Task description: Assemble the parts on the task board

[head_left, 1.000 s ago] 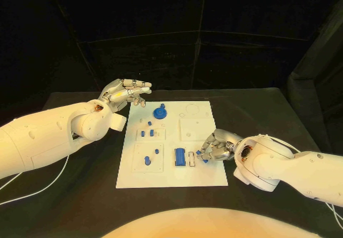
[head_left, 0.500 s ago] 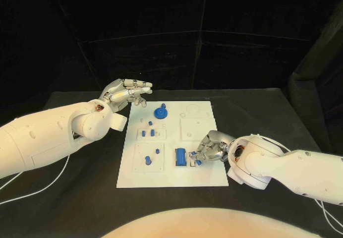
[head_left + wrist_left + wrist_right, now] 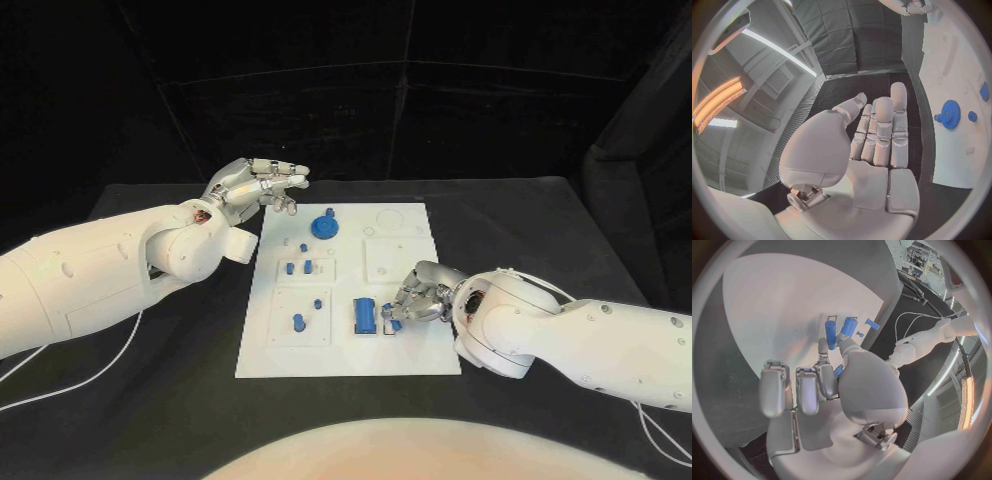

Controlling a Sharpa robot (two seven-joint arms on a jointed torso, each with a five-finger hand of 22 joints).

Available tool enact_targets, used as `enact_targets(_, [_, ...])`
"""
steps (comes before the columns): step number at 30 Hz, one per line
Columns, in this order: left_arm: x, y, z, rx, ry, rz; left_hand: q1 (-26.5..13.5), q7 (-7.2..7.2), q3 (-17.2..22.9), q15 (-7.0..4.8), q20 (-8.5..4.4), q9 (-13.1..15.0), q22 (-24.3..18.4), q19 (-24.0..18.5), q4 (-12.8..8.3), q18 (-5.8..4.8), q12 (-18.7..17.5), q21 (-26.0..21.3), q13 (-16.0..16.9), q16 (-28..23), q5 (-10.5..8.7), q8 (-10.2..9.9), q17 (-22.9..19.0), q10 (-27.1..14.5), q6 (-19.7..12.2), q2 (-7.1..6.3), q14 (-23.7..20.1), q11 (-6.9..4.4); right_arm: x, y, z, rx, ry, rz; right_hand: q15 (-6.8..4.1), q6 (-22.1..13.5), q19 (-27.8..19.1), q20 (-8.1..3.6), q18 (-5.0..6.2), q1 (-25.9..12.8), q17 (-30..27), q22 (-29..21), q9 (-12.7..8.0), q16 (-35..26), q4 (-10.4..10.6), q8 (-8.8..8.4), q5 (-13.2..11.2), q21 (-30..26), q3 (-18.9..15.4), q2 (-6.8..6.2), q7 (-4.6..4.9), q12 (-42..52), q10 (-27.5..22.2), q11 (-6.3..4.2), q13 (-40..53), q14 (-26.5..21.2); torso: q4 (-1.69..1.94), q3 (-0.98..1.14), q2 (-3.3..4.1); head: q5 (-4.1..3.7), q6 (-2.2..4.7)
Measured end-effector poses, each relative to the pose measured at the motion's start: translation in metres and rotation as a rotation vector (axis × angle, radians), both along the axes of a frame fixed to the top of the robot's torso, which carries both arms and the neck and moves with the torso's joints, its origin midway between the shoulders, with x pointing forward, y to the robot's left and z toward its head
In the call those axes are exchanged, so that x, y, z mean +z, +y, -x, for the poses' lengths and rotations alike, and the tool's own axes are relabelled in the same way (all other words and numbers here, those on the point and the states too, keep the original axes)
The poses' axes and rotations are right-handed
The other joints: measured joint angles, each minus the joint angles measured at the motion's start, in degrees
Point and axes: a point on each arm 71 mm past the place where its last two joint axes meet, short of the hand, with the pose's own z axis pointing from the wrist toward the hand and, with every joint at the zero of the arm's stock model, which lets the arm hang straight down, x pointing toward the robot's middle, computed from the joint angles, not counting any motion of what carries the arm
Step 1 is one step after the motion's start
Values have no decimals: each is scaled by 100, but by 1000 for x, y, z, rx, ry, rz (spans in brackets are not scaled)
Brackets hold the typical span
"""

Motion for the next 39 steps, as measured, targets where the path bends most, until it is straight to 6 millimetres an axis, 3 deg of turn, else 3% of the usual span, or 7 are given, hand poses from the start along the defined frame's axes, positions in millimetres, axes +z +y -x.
enact_targets(4, [0,0,0,-1,1,0,0,0,0,0,0,0,0,0,0,0,0,0,0,0,0,0,0,0,0,0,0,0,-1,1,-1,7,-1,17,-20,55,0,0,0,-69,0,0,40,0,55,0,-33,0,-55,7,-47,-37,8,-8,0,-20,0,-1,0,-6,-1])
enact_targets(23, [0,-1,0,-5,3,0,0,0,0,0,0,0,1,0,0,1,0,0,0,0,0,0,1,0,0,0,0,0,-2,6,0,52,10,66,-40,129,20,-20,0,-134,0,-1,80,0,139,51,-86,0,-108,22,-83,-50,-14,-29,-1,0,1,4,-1,4,-3])
enact_targets(28, [0,-1,0,-5,4,0,0,11,0,1,0,0,2,0,0,0,0,0,0,0,0,0,1,0,-11,0,0,0,-3,5,-1,51,9,71,-40,163,20,-20,0,-374,1,-1,94,0,296,67,-142,0,-263,-29,-83,-50,-14,-29,-1,0,1,3,1,7,-7])
enact_targets(29, [0,-1,0,-5,4,0,0,21,0,0,0,0,2,0,0,1,0,0,0,0,0,0,1,0,-21,0,1,0,-3,5,-2,50,9,72,-40,152,20,-20,1,-464,2,-1,100,0,360,67,-210,0,-332,-46,-70,-50,-14,-29,-1,0,1,3,1,7,-10])
enact_targets(35, [0,-1,0,-6,5,0,0,21,0,0,0,0,2,0,0,1,0,0,0,0,0,0,1,0,-21,0,0,0,-4,3,-3,44,3,82,-40,143,20,-20,0,-811,4,-1,162,-1,798,43,-1195,0,-851,-51,-61,-94,-14,-28,-1,0,1,2,1,5,-7])
enact_targets(39, [0,-1,0,-6,5,0,0,21,0,0,0,0,2,0,0,0,0,0,0,0,0,0,1,0,-21,0,1,0,-3,2,-3,42,-2,84,-40,123,20,-19,0,-999,4,-1,207,-25,994,43,-1618,0,-1192,-27,-40,-162,-14,-28,-1,0,1,2,-1,-6,3])
